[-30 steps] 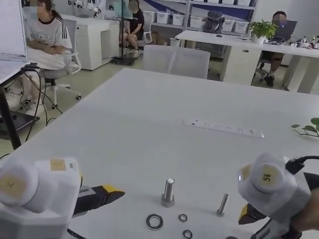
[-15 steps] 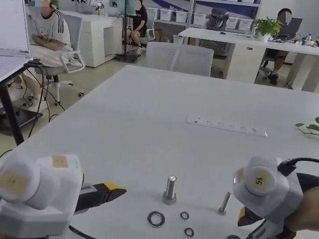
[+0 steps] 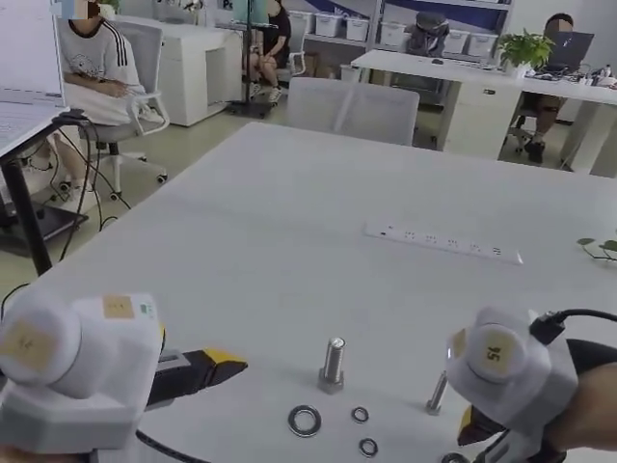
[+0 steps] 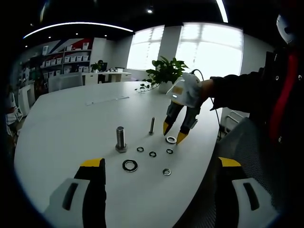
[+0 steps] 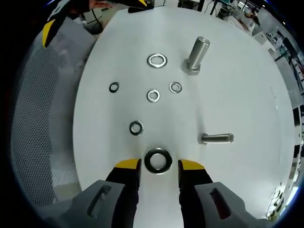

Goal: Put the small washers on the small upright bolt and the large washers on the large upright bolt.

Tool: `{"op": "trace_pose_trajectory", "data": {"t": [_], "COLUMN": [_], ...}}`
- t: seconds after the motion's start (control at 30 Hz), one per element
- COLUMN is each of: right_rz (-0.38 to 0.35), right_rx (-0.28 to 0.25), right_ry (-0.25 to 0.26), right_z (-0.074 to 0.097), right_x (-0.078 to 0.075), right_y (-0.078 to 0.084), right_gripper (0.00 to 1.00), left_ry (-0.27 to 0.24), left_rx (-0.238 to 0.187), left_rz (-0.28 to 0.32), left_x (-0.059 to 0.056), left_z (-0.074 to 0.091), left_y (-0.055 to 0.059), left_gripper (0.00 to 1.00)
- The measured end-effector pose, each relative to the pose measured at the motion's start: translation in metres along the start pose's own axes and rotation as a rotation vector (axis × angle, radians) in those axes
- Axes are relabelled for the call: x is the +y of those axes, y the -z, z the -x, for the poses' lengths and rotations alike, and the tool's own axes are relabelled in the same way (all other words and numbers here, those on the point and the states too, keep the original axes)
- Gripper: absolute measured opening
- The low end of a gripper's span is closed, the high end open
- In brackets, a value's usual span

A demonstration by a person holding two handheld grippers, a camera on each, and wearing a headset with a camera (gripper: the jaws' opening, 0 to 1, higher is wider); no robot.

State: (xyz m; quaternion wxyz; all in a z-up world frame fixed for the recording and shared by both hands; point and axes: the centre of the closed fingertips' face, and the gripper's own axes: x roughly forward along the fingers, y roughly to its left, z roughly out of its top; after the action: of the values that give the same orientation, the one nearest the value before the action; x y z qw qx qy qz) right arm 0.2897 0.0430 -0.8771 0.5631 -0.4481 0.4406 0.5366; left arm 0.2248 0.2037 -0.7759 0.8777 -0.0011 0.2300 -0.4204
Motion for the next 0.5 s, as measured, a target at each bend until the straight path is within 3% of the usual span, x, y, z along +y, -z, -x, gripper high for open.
{"op": "trace_pose_trajectory", "data": {"t": [0.5], "right_rz": [-0.034], "right_rx": [0.016], "right_ry": [-0.023], "right_z": [-0.0007], "right_x": [0.0003], "right_y": [-0.0008], "right_gripper": [0.31], "left_ry": [-0.007], "left_rx": [-0.009], "left_rz": [0.005], "left_x": [-0.0006], "left_z": [0.0023], "left_y": [-0.0023], "left_gripper": [0.96]}}
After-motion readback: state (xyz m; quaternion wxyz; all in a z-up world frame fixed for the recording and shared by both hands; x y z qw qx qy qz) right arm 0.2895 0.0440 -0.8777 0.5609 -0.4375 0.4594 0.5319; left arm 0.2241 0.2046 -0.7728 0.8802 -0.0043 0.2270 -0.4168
